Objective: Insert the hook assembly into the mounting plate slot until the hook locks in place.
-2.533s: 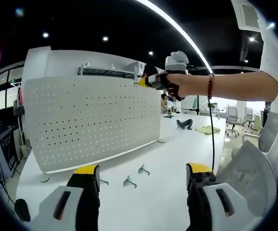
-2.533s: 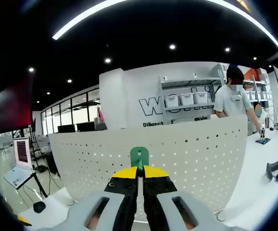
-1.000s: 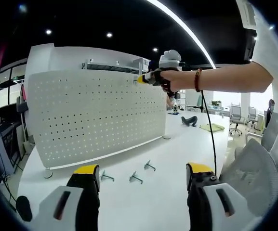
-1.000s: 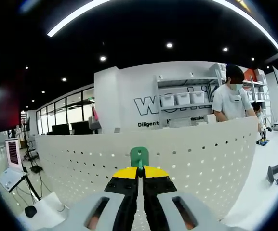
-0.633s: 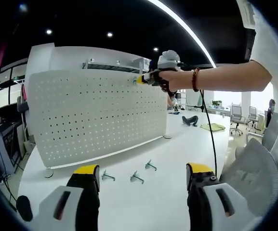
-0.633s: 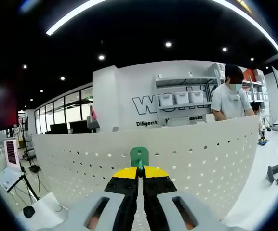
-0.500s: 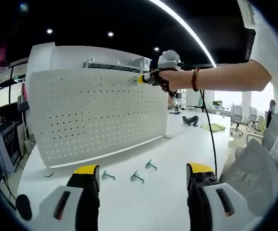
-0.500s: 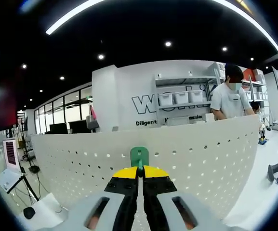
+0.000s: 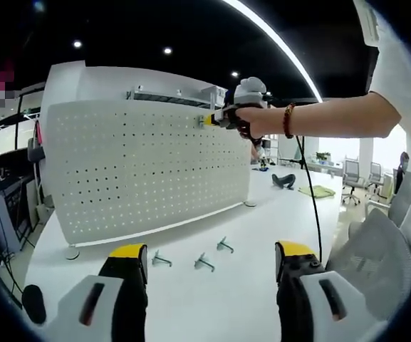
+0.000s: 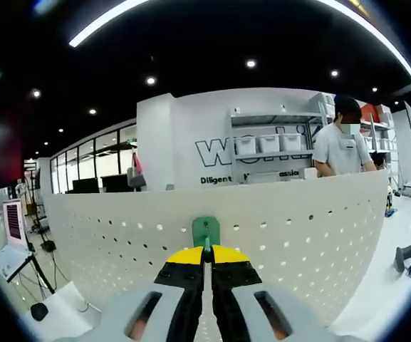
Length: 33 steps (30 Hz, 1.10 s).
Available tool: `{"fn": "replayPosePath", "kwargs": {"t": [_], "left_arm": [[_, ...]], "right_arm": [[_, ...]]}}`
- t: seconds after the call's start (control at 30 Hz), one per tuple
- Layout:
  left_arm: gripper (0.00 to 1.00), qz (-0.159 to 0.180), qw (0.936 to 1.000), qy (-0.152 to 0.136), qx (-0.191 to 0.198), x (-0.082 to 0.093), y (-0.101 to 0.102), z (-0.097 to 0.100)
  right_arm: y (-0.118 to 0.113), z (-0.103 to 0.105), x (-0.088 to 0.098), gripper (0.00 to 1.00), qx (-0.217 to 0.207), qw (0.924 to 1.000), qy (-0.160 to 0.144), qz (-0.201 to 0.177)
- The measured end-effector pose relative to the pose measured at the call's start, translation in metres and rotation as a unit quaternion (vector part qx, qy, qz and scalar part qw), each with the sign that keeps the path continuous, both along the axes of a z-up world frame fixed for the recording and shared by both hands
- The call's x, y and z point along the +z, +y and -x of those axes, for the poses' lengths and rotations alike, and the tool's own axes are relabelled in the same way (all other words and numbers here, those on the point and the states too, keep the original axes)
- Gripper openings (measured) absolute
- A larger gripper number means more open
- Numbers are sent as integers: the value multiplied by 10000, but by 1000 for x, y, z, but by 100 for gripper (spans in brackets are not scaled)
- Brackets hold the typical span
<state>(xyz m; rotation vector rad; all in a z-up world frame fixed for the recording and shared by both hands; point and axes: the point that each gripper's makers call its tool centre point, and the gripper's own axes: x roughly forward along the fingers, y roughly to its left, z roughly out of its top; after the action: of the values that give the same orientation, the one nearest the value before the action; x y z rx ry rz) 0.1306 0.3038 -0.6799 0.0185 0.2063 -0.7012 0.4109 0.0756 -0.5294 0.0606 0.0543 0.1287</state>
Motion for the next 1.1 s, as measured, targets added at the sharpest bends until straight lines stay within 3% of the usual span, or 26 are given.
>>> {"fn": "replayPosePath", "kwargs": {"t": [0.8,1.1], "left_arm": [[74,-23,10000,32,-2,-2,1,0],[74,-45,10000,40,19,-3,3,1]], "right_arm": [[2,-1,-9,1,-470,9987,124,118],[4,1,-10,2,-340,9992,70,215]]}}
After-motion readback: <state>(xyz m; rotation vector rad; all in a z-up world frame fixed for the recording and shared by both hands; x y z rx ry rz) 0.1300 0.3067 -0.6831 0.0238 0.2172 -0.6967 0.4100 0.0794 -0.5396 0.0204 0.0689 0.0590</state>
